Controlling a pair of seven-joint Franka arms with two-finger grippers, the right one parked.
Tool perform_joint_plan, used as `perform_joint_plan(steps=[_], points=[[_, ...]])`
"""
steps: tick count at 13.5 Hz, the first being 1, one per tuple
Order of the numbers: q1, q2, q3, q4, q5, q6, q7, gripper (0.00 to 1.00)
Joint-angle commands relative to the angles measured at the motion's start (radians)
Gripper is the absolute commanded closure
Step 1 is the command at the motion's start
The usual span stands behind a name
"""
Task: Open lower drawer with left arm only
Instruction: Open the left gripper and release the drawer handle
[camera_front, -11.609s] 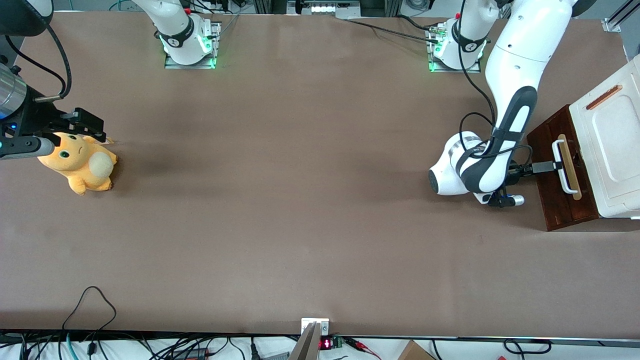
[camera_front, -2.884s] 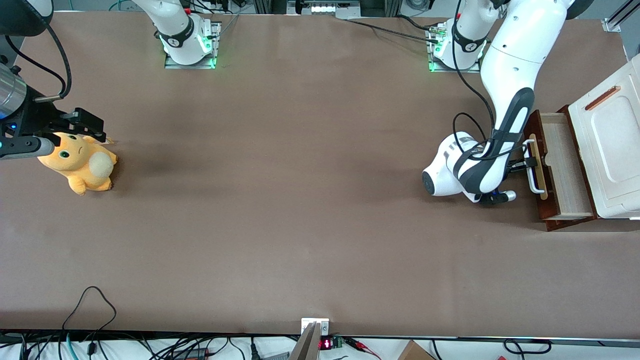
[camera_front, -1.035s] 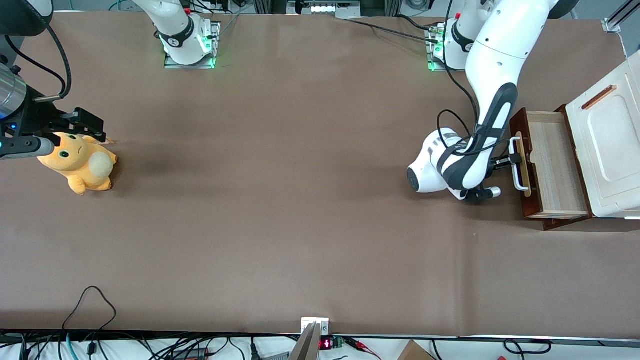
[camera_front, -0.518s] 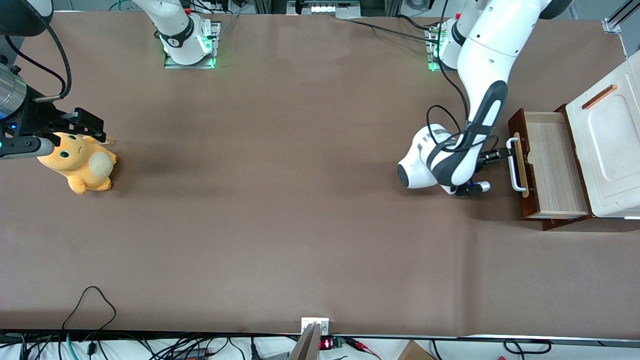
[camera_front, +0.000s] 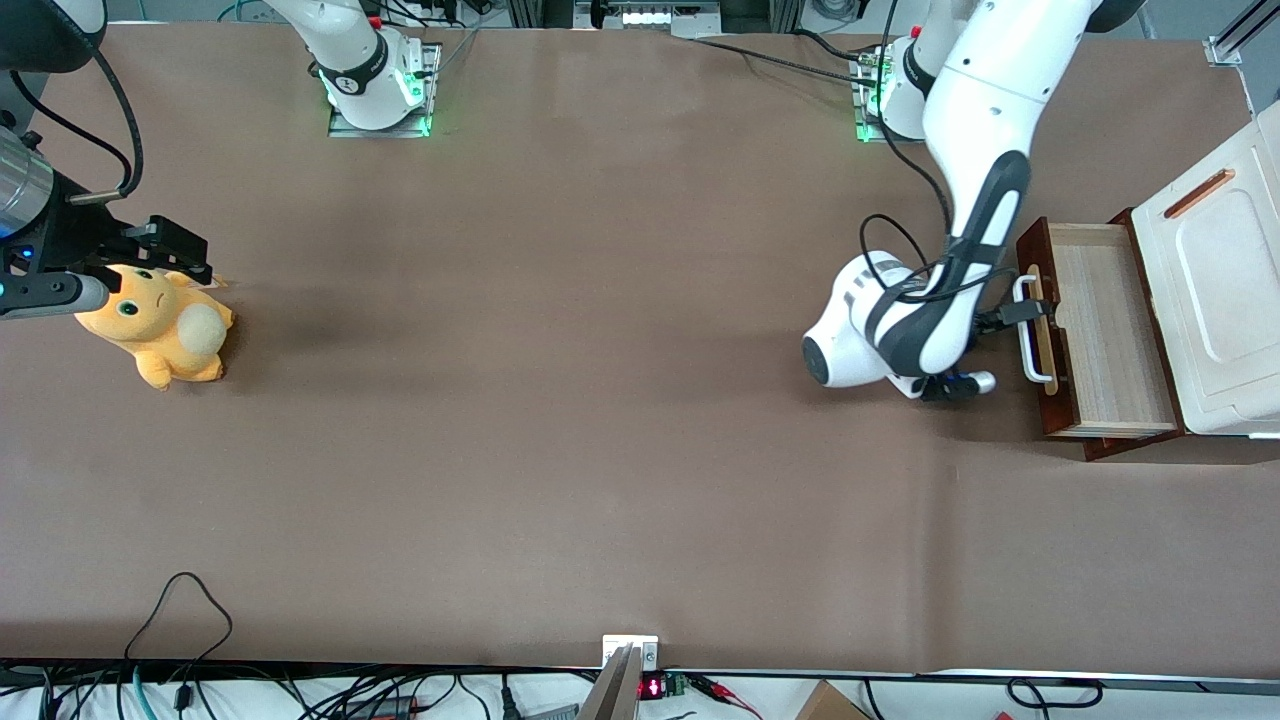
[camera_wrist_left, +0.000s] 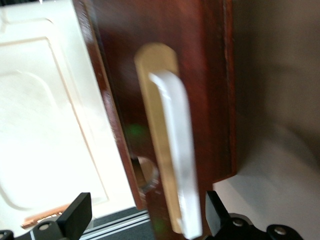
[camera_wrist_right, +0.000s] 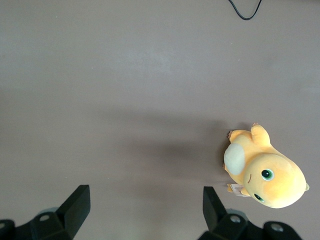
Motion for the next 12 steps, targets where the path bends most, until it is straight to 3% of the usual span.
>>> perform_joint_plan(steps=[1,6,12], points=[[0.013,-0.049,0.036,0.069,-0.074,-0.006,0.132,0.00],[0.084,-0.137,0.044,0.153,-0.167,0.003,0.352,0.00],[0.207,-0.266,0.044,0.227,-0.376,0.098,0.481,0.00]])
